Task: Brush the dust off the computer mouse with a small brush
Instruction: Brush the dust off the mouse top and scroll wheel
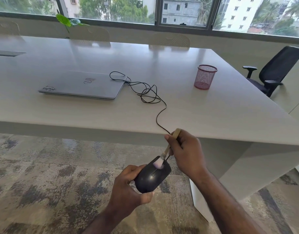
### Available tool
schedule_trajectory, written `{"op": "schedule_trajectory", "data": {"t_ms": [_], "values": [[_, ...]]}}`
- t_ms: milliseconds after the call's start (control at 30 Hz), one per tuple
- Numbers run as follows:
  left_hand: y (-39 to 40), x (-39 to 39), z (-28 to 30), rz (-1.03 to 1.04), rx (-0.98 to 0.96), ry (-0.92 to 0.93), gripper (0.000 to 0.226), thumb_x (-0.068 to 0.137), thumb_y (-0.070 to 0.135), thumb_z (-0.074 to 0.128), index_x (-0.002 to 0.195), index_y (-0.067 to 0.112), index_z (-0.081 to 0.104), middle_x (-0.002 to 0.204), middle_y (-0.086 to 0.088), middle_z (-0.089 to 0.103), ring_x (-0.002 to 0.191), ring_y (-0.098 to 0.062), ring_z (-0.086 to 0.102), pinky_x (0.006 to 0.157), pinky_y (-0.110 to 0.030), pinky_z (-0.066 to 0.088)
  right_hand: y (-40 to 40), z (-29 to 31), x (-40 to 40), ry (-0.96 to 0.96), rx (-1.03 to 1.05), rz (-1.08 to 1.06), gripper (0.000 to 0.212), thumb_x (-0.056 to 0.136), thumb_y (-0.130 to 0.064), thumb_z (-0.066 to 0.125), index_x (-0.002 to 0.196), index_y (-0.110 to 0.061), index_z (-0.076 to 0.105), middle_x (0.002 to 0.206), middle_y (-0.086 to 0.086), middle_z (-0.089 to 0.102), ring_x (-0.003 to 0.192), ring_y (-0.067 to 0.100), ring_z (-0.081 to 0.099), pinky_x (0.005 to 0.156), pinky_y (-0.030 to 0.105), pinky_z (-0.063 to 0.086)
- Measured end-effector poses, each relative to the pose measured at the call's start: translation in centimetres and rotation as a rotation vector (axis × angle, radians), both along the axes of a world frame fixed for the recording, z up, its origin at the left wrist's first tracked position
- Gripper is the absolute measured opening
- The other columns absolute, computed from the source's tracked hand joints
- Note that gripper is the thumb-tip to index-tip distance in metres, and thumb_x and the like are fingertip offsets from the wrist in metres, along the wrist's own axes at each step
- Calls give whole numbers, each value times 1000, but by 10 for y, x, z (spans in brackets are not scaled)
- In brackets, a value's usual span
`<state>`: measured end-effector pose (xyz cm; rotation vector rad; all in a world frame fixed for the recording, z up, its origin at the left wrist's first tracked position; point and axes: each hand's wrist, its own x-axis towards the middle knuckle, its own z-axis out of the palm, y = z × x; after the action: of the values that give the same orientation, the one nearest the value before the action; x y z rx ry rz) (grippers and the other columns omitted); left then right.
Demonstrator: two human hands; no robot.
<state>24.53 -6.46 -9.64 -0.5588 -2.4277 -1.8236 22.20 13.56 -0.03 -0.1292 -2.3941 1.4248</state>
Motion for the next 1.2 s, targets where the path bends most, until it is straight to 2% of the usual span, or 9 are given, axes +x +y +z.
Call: {"op": "schedule_trajectory", "data": {"t_ms": [133,200,267,367,467,600,833,967,1200], "values": [[-1,0,0,3,-14,-21,73,46,16,88,114,37,75,101,16,66,95,-7,66,76,-8,46,5,-3,-1,97,79,-96,34,99,-35,63,71,-16,55,56,2,64,52,28,57,50,35,47],[-2,0,0,9,-24,-21,73,46,16,88,114,37,75,101,17,66,95,-6,66,76,-9,47,4,-2,0,145,22,-92,33,99,-34,63,71,-19,55,54,-10,66,47,23,54,45,26,41],[-1,-1,0,10,-35,-9,73,46,17,88,115,37,75,101,17,66,95,-7,66,76,-10,47,2,-2,-1,147,-66,-83,33,98,-37,63,71,-20,55,57,-7,68,43,14,52,45,24,40],[0,-2,-1,4,-38,5,75,46,16,89,116,39,75,101,14,67,95,-11,67,75,-10,47,-2,-1,-3,39,-132,-21,32,97,-42,63,72,-22,60,59,4,70,42,10,53,47,31,45],[0,-3,-2,-4,-45,35,78,46,15,89,117,43,73,102,13,67,96,-10,67,74,-9,46,-6,-1,-4,-17,-53,-10,34,97,-38,65,69,-20,60,59,5,70,40,7,54,46,30,46],[1,-3,-2,-8,-41,45,77,47,17,89,117,45,74,101,14,67,95,-11,67,75,-7,45,0,6,-7,9,71,-101,36,99,-37,63,70,-16,59,58,7,68,49,23,58,51,40,49],[0,-5,-4,-2,-35,26,72,48,22,87,114,48,74,101,14,66,96,-10,66,75,-7,45,6,7,-6,95,16,-146,35,99,-37,64,69,-19,57,57,7,66,48,29,54,46,39,44],[2,-6,-5,-11,-33,28,75,48,20,88,116,49,73,102,13,66,96,-10,66,75,-7,45,3,3,-5,-9,-87,-20,32,98,-43,62,73,-23,60,60,2,71,40,11,53,47,33,45],[0,-9,-9,-11,10,-4,73,49,26,87,116,49,73,103,9,67,98,-15,67,77,-10,47,18,3,-5,-26,-75,-74,32,99,-32,65,72,-15,61,59,7,71,42,14,50,46,33,43]]}}
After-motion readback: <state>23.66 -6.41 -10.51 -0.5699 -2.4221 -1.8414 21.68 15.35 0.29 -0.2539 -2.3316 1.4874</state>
